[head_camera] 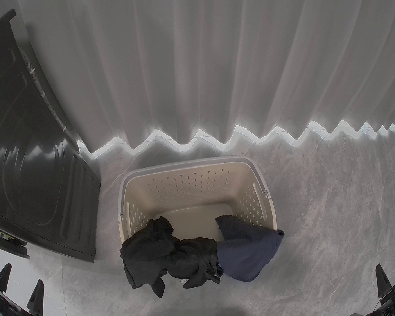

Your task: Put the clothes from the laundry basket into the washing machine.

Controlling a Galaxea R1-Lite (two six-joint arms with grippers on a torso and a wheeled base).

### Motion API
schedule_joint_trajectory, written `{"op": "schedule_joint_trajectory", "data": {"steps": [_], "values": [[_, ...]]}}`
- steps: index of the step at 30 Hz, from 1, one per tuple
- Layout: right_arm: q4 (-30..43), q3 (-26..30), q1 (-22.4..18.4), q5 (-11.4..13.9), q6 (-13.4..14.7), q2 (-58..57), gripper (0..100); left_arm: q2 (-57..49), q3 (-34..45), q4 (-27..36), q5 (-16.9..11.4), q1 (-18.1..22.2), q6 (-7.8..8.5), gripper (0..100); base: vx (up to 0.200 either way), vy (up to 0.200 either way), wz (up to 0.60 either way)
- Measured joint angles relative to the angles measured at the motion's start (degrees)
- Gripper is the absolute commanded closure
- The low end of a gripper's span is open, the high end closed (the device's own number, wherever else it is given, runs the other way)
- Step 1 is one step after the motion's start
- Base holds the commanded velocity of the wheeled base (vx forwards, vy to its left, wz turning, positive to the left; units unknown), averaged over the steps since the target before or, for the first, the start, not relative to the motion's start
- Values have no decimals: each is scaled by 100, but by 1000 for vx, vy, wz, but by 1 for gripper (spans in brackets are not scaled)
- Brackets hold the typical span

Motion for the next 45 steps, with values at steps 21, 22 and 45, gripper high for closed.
{"op": "schedule_joint_trajectory", "data": {"steps": [21,22,45], "values": [[0,0,-2,5,0,0,0,0,0,0,-2,0,6,0,86,0,0],[1,0,-2,5,0,2,0,2,0,2,-2,0,6,0,200,0,0],[-5,0,0,0,0,2,0,2,0,0,0,2,0,0,96,0,0]]}}
